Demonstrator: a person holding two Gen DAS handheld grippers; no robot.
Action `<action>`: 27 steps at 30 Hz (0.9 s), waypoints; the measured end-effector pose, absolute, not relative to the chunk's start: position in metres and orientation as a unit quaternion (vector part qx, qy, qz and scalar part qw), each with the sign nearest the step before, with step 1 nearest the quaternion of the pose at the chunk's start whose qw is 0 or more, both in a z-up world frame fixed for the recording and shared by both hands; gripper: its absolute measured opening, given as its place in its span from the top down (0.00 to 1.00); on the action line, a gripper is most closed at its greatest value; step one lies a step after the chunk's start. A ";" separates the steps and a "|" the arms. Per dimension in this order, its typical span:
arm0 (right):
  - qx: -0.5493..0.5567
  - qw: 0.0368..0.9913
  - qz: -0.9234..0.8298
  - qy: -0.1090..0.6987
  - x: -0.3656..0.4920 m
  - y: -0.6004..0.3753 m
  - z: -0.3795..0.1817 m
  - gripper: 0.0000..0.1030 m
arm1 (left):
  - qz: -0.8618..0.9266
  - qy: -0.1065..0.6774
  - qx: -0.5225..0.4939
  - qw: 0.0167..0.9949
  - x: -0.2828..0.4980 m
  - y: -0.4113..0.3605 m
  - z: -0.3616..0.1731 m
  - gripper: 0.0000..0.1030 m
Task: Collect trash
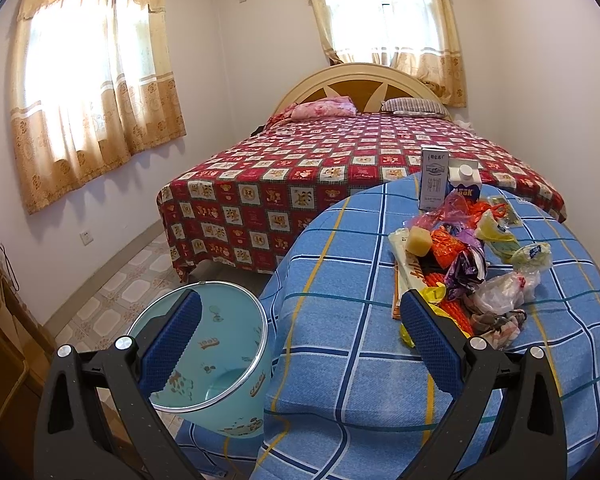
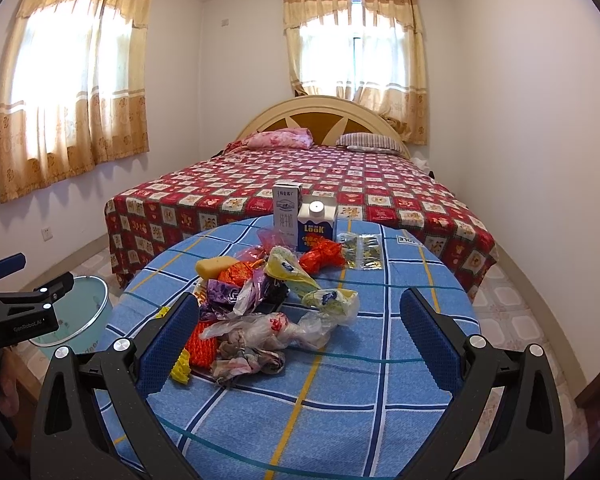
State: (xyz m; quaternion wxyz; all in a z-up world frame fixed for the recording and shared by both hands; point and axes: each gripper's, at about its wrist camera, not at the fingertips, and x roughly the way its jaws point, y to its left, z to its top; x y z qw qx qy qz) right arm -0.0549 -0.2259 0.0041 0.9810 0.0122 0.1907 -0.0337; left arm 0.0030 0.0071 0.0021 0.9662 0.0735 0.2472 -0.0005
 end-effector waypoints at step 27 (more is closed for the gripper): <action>0.013 0.981 -0.032 0.191 -0.054 -0.227 0.005 0.04 | 0.003 0.243 0.070 0.968 0.001 0.009 0.008 0.05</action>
